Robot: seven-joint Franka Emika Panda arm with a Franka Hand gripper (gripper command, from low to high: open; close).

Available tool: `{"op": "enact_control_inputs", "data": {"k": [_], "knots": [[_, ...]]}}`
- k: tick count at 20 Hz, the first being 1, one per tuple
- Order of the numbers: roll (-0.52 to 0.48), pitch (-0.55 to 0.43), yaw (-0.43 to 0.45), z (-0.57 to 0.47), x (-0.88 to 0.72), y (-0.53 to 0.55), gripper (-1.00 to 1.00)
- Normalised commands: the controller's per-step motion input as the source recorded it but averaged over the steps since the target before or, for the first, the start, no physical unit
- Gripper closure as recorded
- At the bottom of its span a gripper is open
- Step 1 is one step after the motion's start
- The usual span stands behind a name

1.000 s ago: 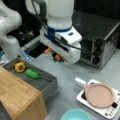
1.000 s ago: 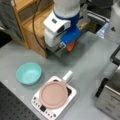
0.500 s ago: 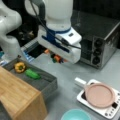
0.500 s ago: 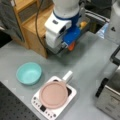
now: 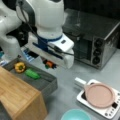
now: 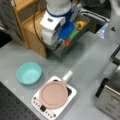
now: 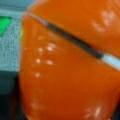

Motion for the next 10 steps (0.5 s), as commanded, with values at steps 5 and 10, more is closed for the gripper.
{"op": "enact_control_inputs", "data": {"k": [5, 10], "knots": [[0.036, -0.339, 0.109, -0.20, -0.40, -0.18, 1.00], [0.033, -0.338, 0.071, -0.22, -0.43, -0.21, 1.00]]}}
